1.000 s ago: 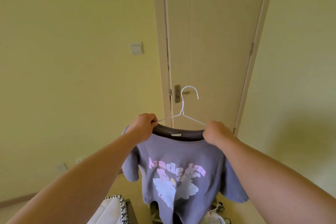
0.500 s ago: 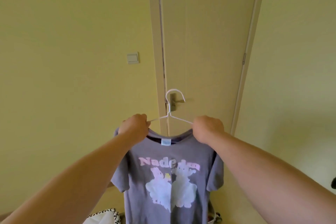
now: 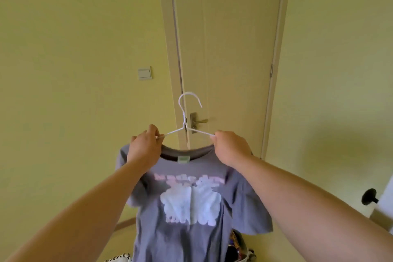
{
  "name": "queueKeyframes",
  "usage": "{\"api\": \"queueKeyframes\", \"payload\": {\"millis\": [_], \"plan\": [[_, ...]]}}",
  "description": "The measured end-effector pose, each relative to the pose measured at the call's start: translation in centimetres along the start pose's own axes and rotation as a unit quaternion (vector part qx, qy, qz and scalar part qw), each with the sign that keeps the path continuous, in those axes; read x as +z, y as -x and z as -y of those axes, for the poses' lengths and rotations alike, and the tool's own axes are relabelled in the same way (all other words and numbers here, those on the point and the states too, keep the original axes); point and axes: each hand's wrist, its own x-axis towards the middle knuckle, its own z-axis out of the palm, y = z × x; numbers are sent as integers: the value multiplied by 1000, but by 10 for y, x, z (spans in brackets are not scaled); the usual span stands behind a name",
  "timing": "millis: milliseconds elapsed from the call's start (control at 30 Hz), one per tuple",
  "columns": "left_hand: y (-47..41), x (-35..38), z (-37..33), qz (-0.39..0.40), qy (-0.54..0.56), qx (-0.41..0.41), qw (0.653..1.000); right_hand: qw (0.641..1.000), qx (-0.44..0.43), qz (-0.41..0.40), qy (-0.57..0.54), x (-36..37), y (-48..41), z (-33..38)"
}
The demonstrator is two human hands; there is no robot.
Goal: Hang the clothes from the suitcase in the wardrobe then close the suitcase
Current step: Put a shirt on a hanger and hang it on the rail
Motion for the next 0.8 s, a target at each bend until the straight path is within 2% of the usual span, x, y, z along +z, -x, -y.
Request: {"api": "queueKeyframes", "payload": {"millis": [67,167,333,467,567,700,800], "plan": [[1,-1,-2,-31,19,5,999,997,13,24,-66,-3,-2,-1],[5,-2,-3,5,31,3,1000,980,8,140,-144,-3,-2,-7],[13,-8,4,39,52,11,998,966,33,175,-189,-2,9,-11],[13,-15,7,62,25,-4,998,974,18,136,-180,0,15,-1],[13,-17,11,52,2,6,999,993,-6,77,-94,-6,20,10],[11,-23,6,-13,56,79,995,994,-20,-62,-82,-15,31,33],[13,-37,-4,-65,76,134,986,990,18,-100,-96,-23,43,48]]}}
